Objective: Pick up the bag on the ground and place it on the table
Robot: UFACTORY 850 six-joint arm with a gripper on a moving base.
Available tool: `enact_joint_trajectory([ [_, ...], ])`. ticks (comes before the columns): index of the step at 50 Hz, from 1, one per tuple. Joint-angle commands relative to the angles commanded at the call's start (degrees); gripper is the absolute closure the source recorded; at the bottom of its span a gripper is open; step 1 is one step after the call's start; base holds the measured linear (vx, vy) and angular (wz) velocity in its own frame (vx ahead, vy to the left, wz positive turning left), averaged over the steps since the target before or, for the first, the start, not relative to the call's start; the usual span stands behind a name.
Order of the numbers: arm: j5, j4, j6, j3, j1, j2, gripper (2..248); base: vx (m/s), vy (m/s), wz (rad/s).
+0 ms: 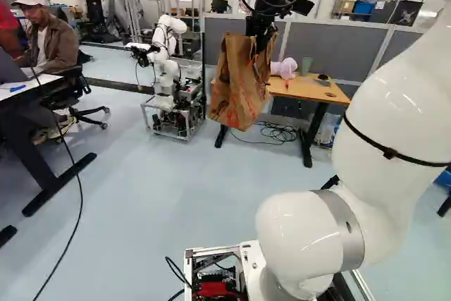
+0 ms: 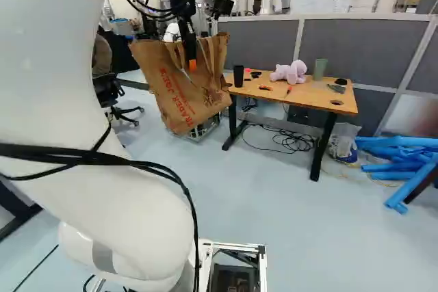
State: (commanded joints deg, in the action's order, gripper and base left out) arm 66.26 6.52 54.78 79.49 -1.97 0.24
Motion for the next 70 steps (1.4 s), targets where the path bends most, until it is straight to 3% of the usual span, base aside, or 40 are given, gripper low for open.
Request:
enact_joint_trajectory([
  [70,0.00,0.00,0.00,0.00,0.00,0.00,229,0.073,-0.105,-0.176],
])
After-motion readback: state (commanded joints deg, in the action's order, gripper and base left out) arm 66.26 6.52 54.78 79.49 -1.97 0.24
